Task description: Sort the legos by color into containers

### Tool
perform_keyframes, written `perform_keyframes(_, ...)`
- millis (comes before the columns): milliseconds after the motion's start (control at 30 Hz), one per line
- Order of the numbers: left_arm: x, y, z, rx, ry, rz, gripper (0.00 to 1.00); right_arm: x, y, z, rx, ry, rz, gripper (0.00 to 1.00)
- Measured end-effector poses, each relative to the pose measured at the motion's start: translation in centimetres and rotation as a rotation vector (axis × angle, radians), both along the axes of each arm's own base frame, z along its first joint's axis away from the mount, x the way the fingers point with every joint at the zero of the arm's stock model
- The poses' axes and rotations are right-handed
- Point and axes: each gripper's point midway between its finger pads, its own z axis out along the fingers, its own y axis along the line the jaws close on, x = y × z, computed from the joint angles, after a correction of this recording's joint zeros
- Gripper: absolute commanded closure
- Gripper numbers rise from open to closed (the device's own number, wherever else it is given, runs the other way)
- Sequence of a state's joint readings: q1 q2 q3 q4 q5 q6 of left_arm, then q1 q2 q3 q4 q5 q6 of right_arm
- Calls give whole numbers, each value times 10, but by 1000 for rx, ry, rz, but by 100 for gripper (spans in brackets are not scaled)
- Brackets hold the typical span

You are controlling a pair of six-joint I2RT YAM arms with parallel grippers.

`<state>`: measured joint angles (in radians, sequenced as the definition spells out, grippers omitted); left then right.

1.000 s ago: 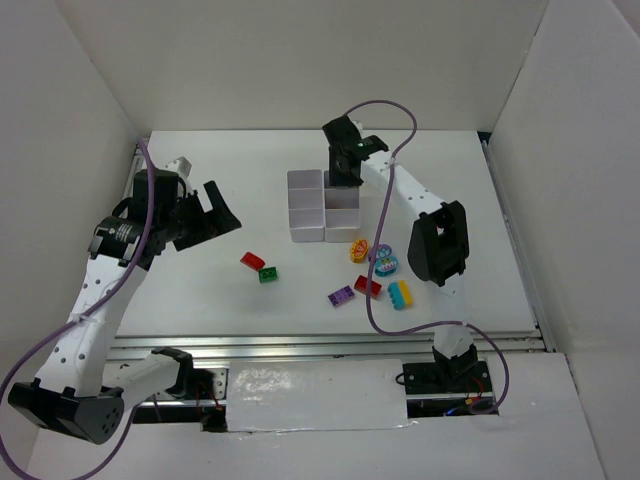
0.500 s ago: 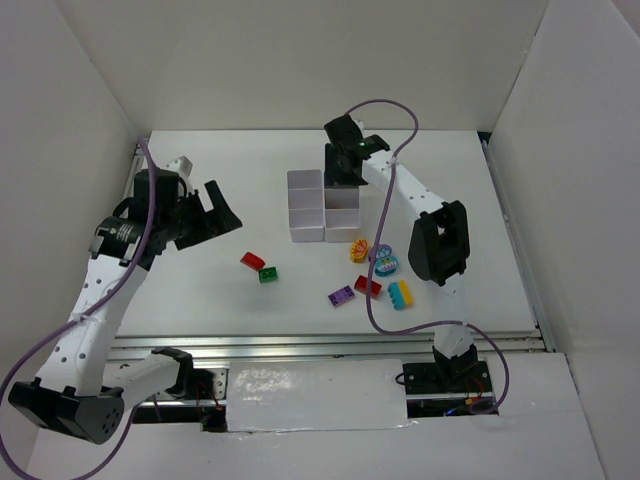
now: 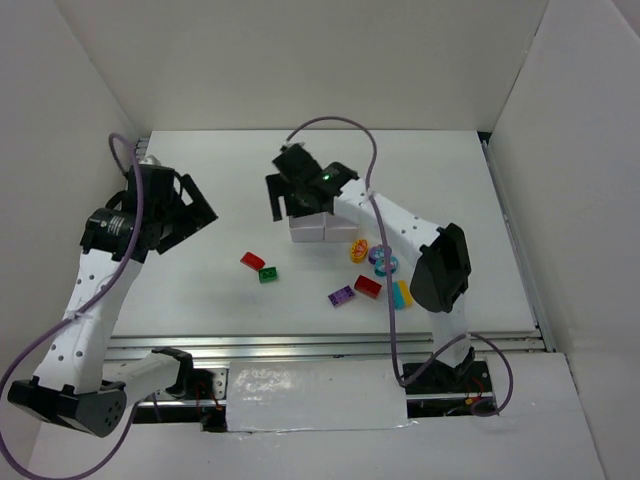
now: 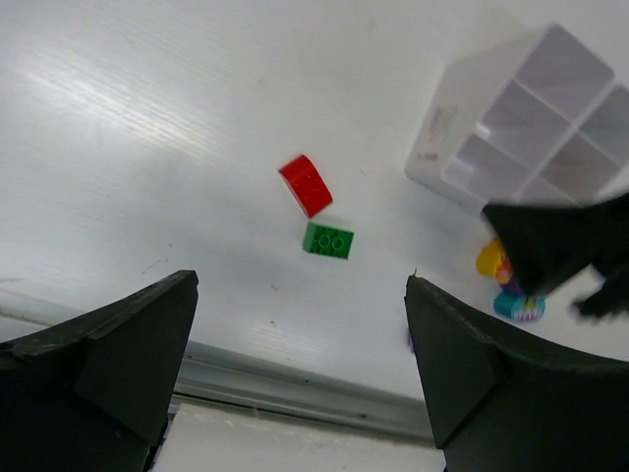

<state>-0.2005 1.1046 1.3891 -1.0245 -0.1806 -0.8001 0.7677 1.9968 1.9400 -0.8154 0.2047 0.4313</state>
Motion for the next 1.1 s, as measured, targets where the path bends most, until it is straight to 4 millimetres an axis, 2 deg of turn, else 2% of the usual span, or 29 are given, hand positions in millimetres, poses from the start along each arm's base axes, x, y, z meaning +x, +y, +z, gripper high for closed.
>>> perform_keyframes(67,-4,15,4,23,-2,95,0,-33,29,-2,12,12,52,13)
perform_keyframes(133,-12,30,9,44,-14,187,1,-66,52,-14,8,41,90,13)
perform_keyframes(233,-29,50,21,72,-34,292,0,-94,70,-40,-16,98,116,13)
perform_keyframes(333,-34,56,38,66,-92,328,0,-103,79,-71,-54,139,120,13)
perform_keyframes(400,-36,57,40,65,-104,327,0,-106,83,-96,-92,167,125,14)
perform_keyframes(467,-36,55,39,63,-107,317,0,-109,84,-123,-137,199,126,14)
perform_keyframes(600,-36,51,22,69,-70,277,0,-109,83,-166,-215,234,124,15)
perform_keyframes(733,-37,44,6,70,-28,229,0,-107,89,-161,-192,226,122,17)
perform_keyframes(800,-36,41,4,67,-25,205,0,-107,88,-162,-193,227,122,18)
perform_keyframes(933,-32,35,7,54,-41,168,1,-106,88,-166,-203,226,122,28)
perform_keyframes(1000,-30,33,8,46,-49,154,1,-105,87,-166,-209,222,119,37)
perform_keyframes(1033,-29,31,8,42,-51,148,0,-104,87,-166,-211,218,117,47)
perform_keyframes(1100,-27,29,8,38,-55,134,1,-103,87,-166,-211,212,117,58)
